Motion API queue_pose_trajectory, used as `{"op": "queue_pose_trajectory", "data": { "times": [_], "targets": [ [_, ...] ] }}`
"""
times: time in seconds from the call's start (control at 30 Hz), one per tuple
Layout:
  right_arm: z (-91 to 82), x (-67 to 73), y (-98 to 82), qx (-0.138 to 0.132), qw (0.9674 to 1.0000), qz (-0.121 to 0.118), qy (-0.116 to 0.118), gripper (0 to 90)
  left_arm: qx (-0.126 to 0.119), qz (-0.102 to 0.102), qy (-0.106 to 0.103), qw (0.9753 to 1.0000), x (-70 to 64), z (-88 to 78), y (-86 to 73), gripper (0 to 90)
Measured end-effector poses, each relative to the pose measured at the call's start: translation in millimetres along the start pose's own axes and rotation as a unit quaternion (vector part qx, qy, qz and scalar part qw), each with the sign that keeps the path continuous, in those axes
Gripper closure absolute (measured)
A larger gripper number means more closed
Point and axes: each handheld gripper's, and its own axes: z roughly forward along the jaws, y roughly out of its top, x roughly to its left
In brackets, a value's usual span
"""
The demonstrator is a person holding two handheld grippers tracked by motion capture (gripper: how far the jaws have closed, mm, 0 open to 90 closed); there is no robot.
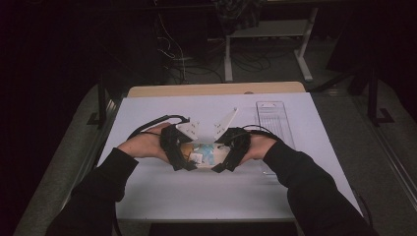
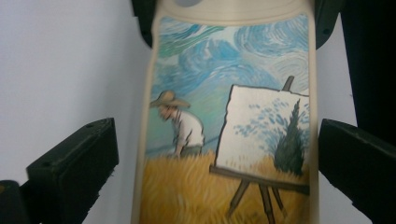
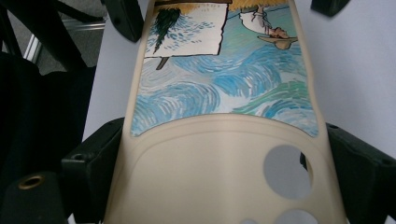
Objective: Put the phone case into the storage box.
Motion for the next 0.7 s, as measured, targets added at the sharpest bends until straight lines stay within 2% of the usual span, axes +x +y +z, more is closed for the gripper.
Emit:
{"op": "queue_pose_trajectory", "data": {
  "times": [0.03, 0.17, 0.23, 0.3, 0.33, 0.37, 0.4, 0.43, 0.53, 0.7],
  "targets": [
    [-0.5, -0.1, -0.6, 0.0, 1.0, 0.001, -0.002, 9.5, -0.006, -0.001, 0.005, 1.0, 0.7, -2.8, -0.8, 0.0],
    [-4.1, -1.6, -5.9, -0.005, 0.9998, 0.018, -0.007, 9.4, -0.033, -0.032, 0.021, 0.9987, 0.3, -13.1, -9.8, 0.0],
    [-7.5, -3.2, -9.2, -0.003, 0.9995, 0.024, -0.017, 9.4, -0.04, -0.042, 0.032, 0.9978, 1.1, -16.3, -15.1, 0.0],
    [-10.0, -4.3, -12.1, -0.004, 0.9991, 0.035, -0.023, 9.4, -0.047, -0.052, 0.039, 0.9968, 2.2, -19.0, -19.3, 0.0],
    [-11.1, -4.2, -12.9, -0.003, 0.9988, 0.041, -0.027, 9.4, -0.053, -0.064, 0.042, 0.9956, 1.1, -19.5, -21.6, 0.0],
    [-11.9, -4.7, -14.2, -0.005, 0.9986, 0.042, -0.03, 9.3, -0.055, -0.063, 0.052, 0.9952, 1.5, -21.3, -24.2, 0.0],
    [-13.1, -4.3, -15.5, -0.002, 0.9982, 0.046, -0.038, 9.3, -0.061, -0.07, 0.056, 0.9941, 1.1, -21.7, -26.3, 0.0],
    [-13.4, -4.8, -16.7, -0.003, 0.998, 0.048, -0.042, 9.3, -0.059, -0.067, 0.06, 0.9942, 2.0, -23.5, -28.3, 0.0],
    [-13.8, -5.4, -20.8, -0.003, 0.9961, 0.067, -0.058, 9.3, -0.07, -0.086, 0.07, 0.9914, 1.5, -23.8, -33.8, 0.0],
    [-13.6, -7.4, -29.8, -0.01, 0.993, 0.09, -0.077, 9.2, -0.066, -0.097, 0.087, 0.9893, -1.3, -17.2, -41.8, 0.0]
  ]
}}
